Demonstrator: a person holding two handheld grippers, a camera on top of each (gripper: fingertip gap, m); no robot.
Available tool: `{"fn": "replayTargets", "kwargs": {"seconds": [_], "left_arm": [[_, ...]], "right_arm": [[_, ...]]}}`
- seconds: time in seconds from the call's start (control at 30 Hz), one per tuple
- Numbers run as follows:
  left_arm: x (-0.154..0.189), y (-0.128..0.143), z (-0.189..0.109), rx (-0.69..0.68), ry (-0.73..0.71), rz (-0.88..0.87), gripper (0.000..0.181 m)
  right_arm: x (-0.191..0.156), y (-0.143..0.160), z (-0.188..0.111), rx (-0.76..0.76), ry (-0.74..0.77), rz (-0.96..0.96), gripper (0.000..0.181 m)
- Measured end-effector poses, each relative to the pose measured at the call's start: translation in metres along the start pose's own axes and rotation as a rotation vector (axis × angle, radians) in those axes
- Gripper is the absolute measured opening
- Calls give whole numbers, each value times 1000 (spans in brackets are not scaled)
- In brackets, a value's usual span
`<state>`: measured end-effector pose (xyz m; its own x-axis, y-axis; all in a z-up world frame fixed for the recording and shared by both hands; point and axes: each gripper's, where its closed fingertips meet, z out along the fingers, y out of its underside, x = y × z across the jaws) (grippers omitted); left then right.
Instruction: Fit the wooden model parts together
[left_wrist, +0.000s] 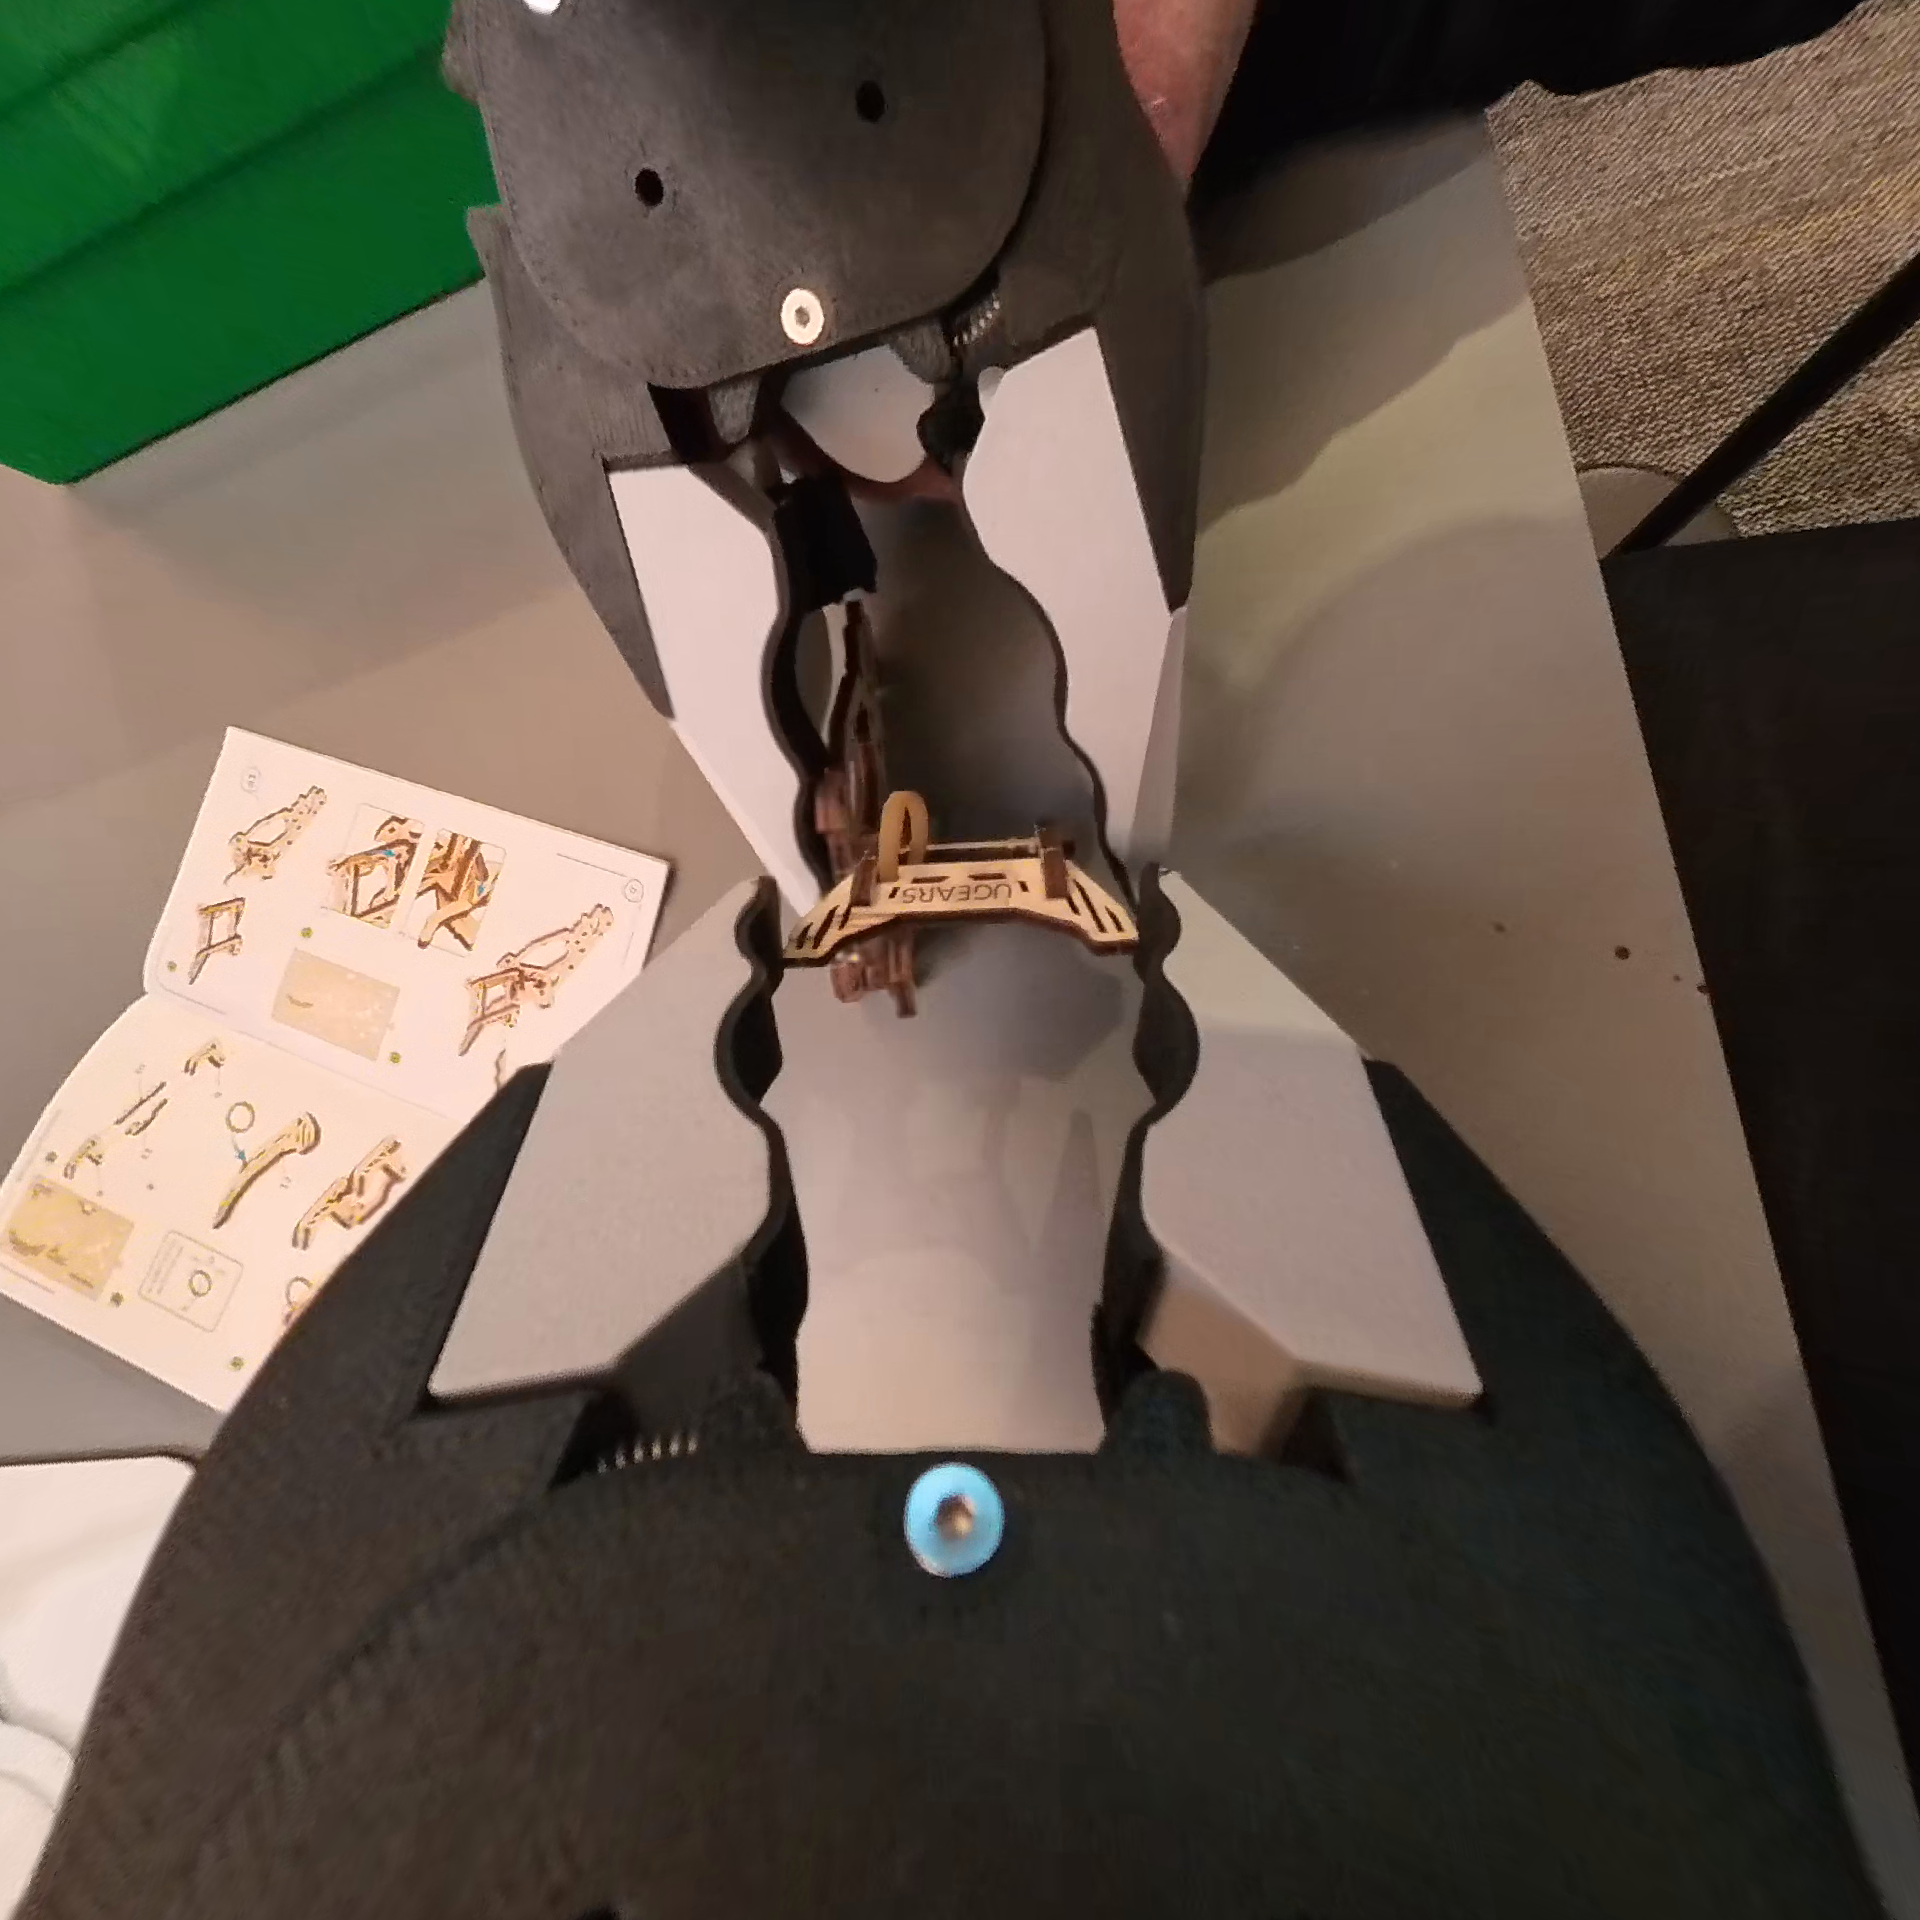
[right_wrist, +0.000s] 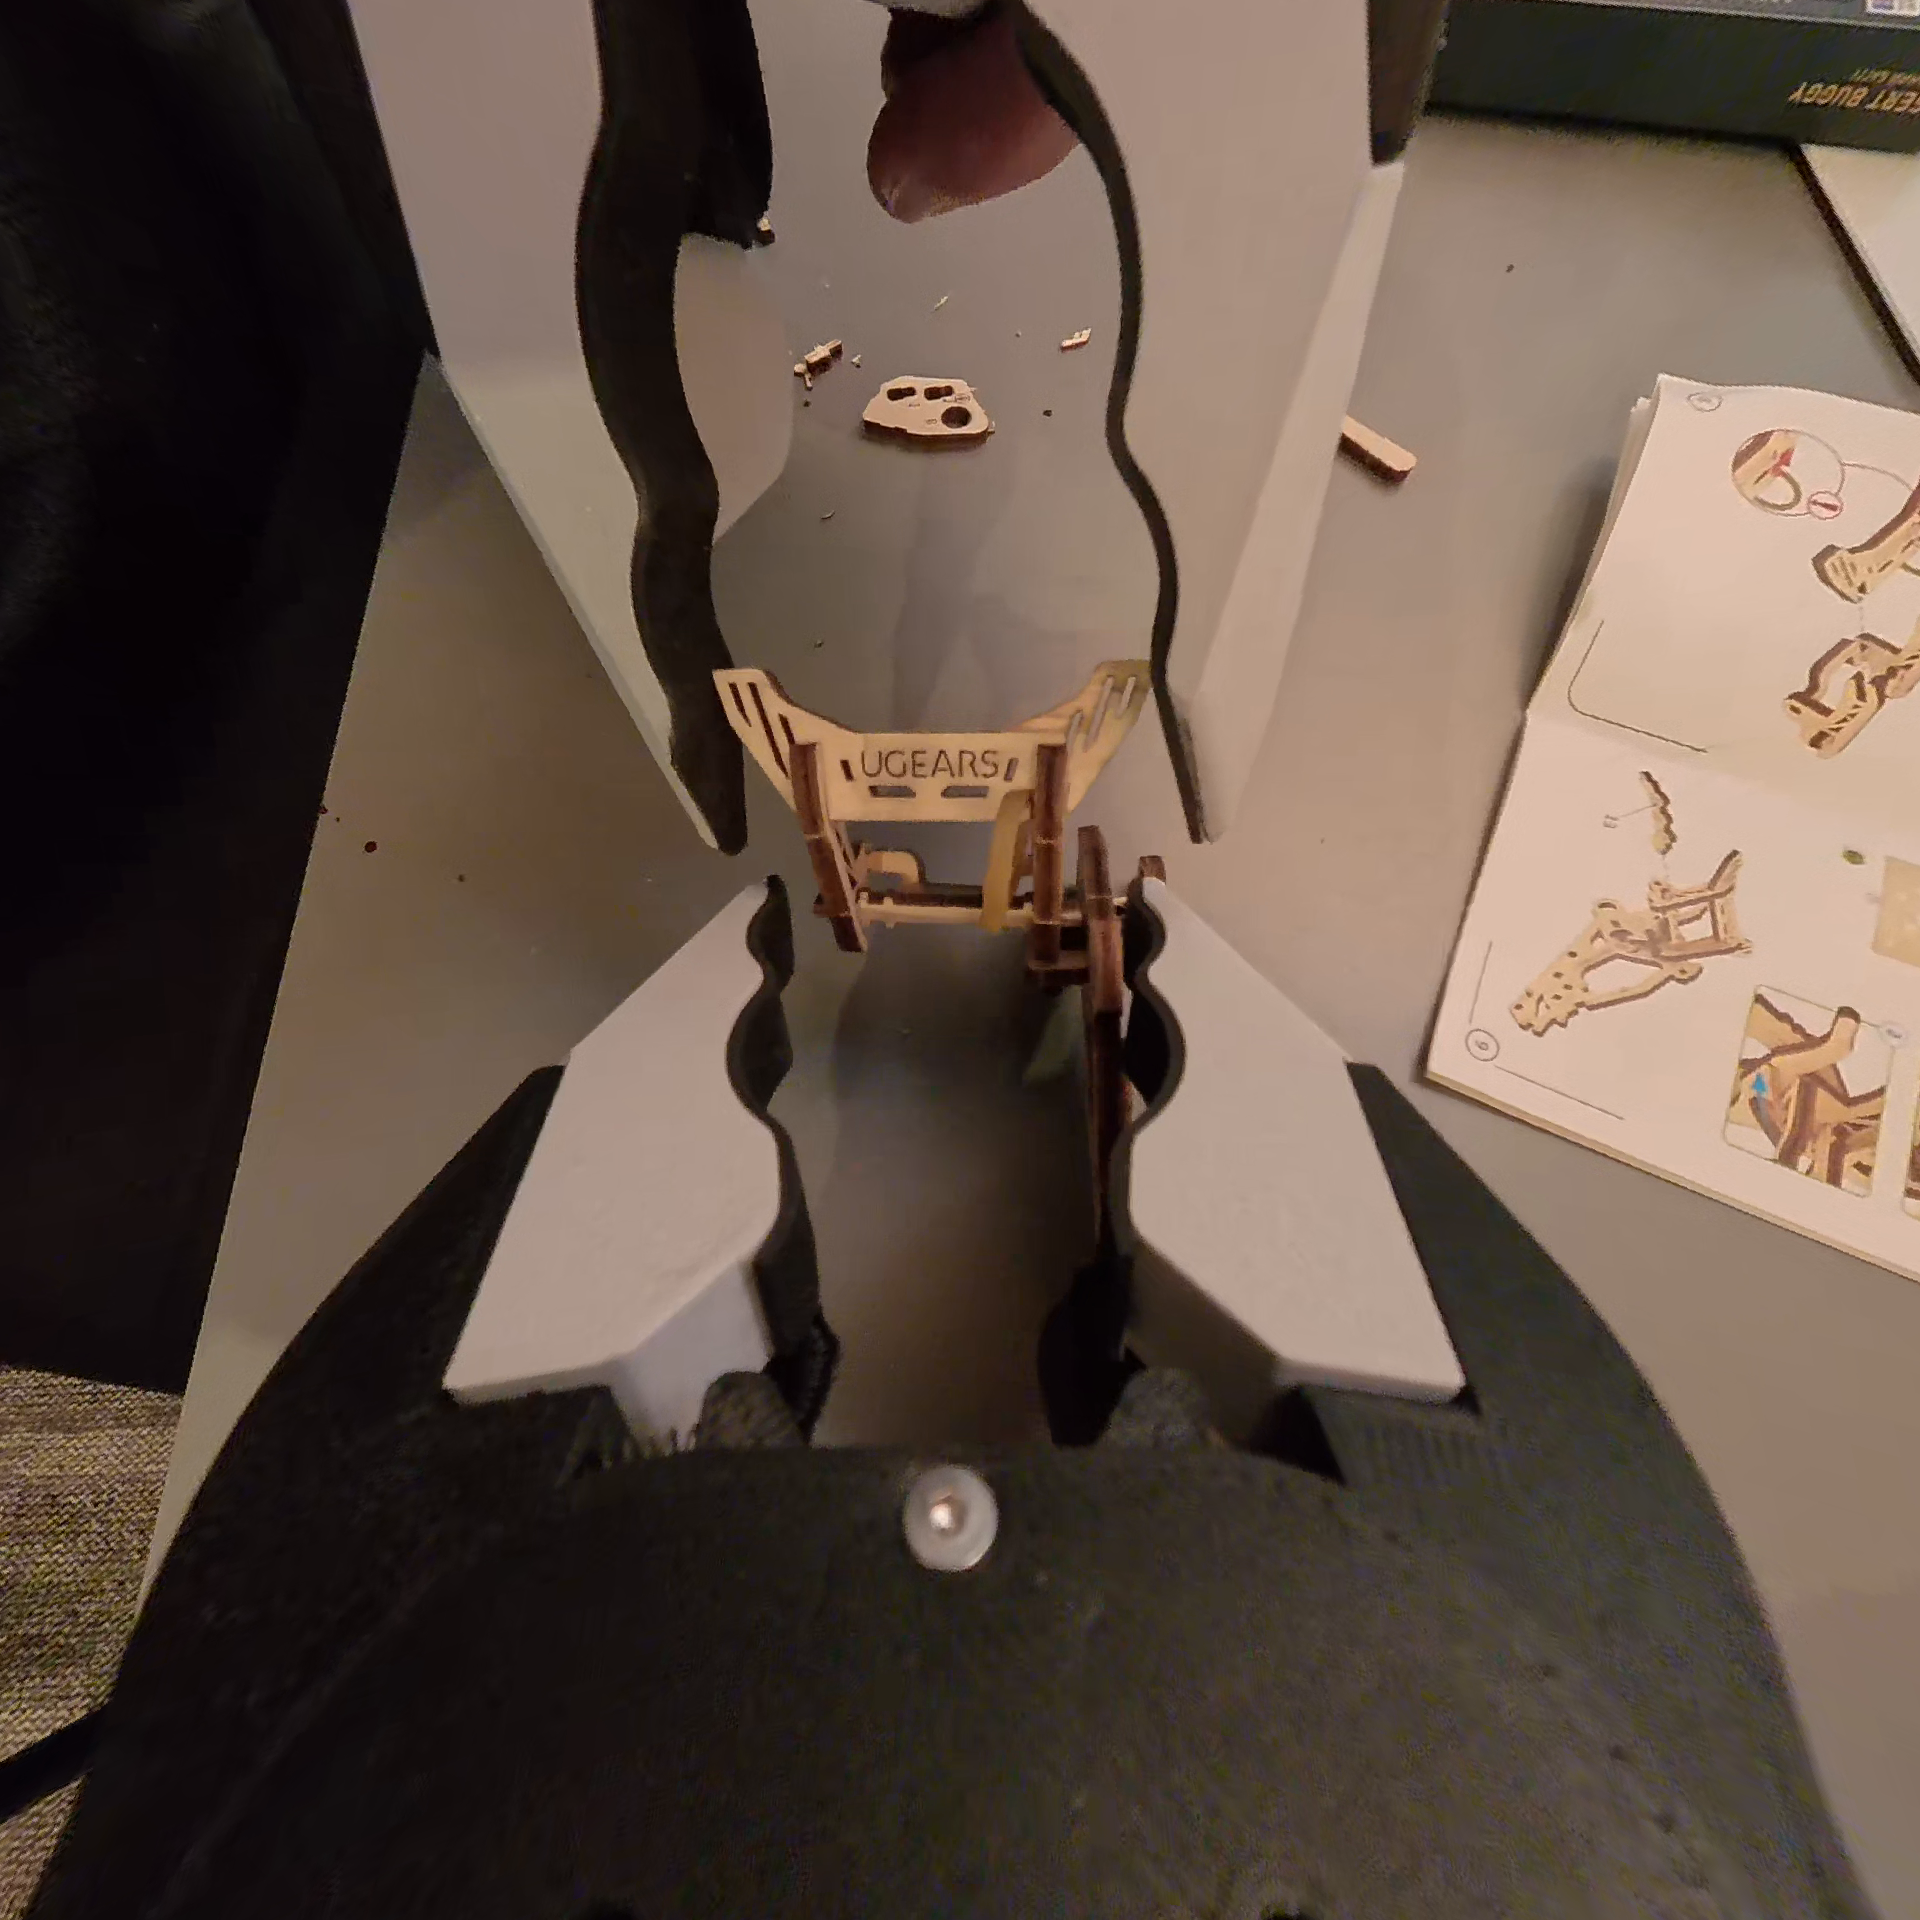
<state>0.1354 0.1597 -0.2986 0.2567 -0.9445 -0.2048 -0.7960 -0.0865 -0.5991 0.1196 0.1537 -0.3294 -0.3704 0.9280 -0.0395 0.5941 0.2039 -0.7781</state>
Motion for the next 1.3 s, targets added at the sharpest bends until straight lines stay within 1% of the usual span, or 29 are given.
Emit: {"fn": "replayTargets", "kwargs": {"seconds": [0.17, 0.47, 0.77, 0.97, 1.17, 1.3], "left_arm": [[-1, -1, 0, 1, -2, -4, 66], [-3, -4, 4, 9, 14, -21, 66], [-5, -2, 4, -21, 14, -18, 66], [-3, 0, 2, -38, 17, -11, 66], [-4, -1, 2, -47, 15, -11, 66], [-6, -1, 1, -53, 2, -6, 66]], "right_arm": [[5, 1, -8, 12, 17, 26, 66], [2, 2, -7, 11, 4, 28, 63], [3, 2, -7, 17, 0, 32, 58], [5, 0, -10, 31, 10, 39, 60], [4, 0, -8, 22, 14, 22, 50], [5, -1, -9, 29, 15, 33, 48]]}}
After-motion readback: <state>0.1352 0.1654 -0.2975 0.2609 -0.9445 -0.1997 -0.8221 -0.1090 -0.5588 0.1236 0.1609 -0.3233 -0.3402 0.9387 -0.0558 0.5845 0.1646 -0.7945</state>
